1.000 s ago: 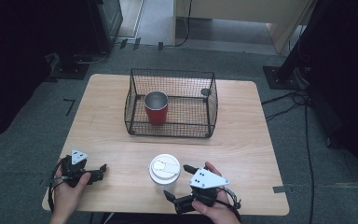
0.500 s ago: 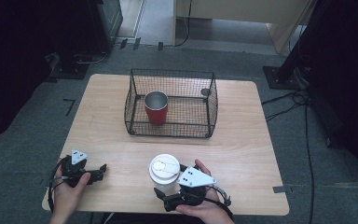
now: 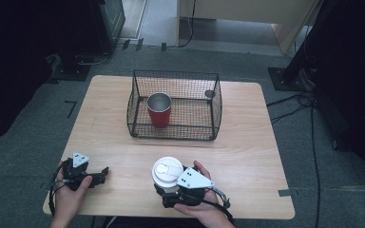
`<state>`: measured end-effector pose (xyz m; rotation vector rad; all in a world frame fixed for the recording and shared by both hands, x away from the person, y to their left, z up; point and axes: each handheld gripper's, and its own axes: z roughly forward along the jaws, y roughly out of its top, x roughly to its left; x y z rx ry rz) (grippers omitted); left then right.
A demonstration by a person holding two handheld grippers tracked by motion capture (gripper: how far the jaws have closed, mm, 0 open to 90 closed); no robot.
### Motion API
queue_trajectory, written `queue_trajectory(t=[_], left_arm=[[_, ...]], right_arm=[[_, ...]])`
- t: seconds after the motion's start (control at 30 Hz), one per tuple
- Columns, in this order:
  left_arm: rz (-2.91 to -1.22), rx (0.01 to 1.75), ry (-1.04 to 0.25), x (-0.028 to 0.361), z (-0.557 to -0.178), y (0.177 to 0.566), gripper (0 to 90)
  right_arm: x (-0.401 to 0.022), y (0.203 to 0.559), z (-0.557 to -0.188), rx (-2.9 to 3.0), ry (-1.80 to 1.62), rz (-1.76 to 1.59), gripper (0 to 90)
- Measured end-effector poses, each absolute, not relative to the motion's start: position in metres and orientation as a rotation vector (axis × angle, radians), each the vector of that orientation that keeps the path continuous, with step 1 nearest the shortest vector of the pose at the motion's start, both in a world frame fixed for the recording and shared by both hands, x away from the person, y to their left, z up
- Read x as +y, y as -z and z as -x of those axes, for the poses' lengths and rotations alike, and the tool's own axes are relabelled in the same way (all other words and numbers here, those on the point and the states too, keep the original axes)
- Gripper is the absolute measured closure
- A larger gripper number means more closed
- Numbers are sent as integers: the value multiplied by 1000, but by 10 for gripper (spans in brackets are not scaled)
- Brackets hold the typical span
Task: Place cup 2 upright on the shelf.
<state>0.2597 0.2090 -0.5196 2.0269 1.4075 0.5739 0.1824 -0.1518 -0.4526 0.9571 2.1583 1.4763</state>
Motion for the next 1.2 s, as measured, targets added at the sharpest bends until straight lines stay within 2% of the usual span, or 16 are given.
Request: queue_trajectory(t=[1.2], left_arm=[[-2026, 1408, -574, 209, -260, 520, 0]], right_arm=[[-158, 448, -184, 2042, -1509, -970, 161]])
